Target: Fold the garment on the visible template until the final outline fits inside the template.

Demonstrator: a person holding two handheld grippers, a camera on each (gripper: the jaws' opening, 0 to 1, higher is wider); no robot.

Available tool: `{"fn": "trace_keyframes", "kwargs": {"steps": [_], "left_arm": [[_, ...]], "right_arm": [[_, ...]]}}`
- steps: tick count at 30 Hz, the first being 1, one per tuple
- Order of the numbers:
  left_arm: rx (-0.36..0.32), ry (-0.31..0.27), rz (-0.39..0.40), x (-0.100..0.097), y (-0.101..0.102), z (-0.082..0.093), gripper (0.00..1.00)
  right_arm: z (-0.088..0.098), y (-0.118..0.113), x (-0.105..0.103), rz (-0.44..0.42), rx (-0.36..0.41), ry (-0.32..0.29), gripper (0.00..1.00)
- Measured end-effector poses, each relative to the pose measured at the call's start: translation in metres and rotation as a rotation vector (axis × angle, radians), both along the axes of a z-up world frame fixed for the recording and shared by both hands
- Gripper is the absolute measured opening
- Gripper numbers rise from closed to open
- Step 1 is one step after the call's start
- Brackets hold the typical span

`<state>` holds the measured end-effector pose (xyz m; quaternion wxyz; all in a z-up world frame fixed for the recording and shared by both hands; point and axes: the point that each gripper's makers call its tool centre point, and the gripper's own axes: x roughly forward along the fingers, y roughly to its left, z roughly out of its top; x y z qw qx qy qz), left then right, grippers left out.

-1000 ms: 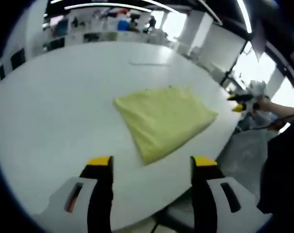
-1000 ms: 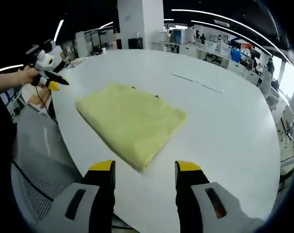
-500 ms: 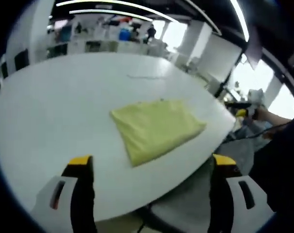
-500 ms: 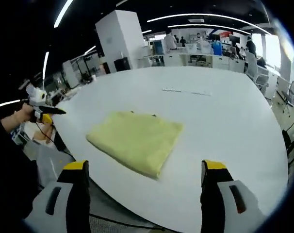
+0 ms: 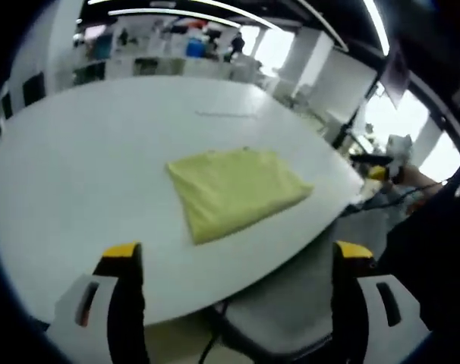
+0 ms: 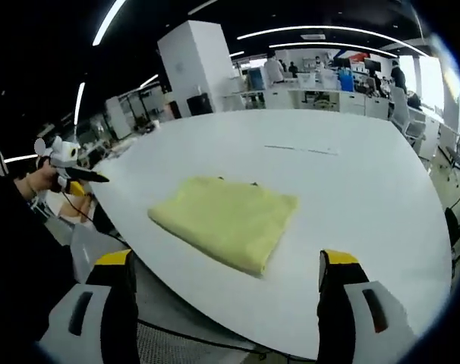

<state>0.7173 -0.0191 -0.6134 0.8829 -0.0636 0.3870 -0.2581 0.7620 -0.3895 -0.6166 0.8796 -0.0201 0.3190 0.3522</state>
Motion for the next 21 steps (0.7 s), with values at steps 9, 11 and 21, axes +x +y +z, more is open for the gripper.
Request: {"fn": "trace_keyframes", "kwargs": {"steps": [9,11,21], "left_arm": [[0.014,0.000,-0.009,0.011,0.000,-0.001,1.00],[0.009,-0.004,-0.017,0.014,-0.002,0.000,1.00],[0.023,0.003,-0.044,0.013,-0.008,-0.005,1.00]], "right_arm": [[0.005,-0.003,0.007,-0.017,0.011,-0.015,1.00],[0.007,-0.003,0.011,-0.022,0.021,-0.023,1.00],[0.001,0.002,0.008,-0.018,0.030,-0.004,1.00]]}}
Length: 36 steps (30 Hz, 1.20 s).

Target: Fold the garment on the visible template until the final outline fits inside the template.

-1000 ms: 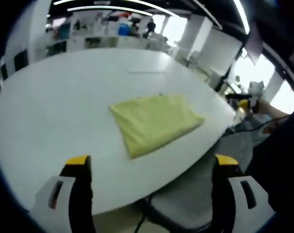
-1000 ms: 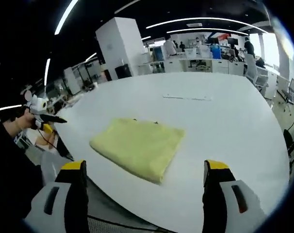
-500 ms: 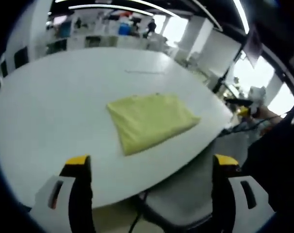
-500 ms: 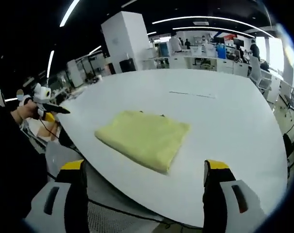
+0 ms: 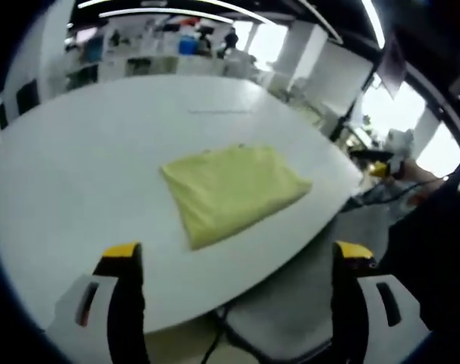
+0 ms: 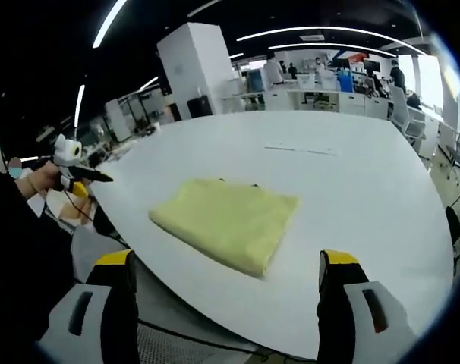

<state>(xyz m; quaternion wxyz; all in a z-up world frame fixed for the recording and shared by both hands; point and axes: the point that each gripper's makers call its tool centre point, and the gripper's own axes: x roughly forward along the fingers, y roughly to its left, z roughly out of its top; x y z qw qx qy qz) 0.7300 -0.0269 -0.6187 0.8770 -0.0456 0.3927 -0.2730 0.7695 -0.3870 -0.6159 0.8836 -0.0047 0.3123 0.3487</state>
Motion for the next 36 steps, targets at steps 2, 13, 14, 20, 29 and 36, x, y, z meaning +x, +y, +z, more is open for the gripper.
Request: {"fn": "trace_keyframes", "kwargs": {"steps": [2,13,14,20,29,36], "left_arm": [[0.005,0.003,-0.002,-0.0006,0.0005,-0.0012,1.00],[0.005,0.006,0.013,-0.0040,0.0057,-0.0013,1.00],[0.001,0.006,0.017,-0.0040,0.0053,-0.0006,1.00],[0.005,0.010,0.016,-0.0062,0.0047,-0.0024,1.00],[0.009,0.016,0.014,-0.0098,0.0026,-0.0028,1.00],[0.011,0.012,0.012,-0.0081,0.0008,-0.0011,1.00]], "right_arm": [[-0.0011,-0.0009,-0.0010,-0.004,-0.001,0.003,1.00],[-0.0035,-0.0021,-0.0017,-0.008,-0.001,0.010,1.00],[-0.0035,-0.0017,-0.0018,-0.007,-0.001,0.010,1.00],[-0.0036,0.0003,-0.0012,-0.002,0.005,0.009,1.00],[-0.0072,-0.0003,-0.0012,-0.002,0.007,0.016,1.00],[-0.0091,0.0002,-0.0033,0.007,0.002,0.020,1.00]]}}
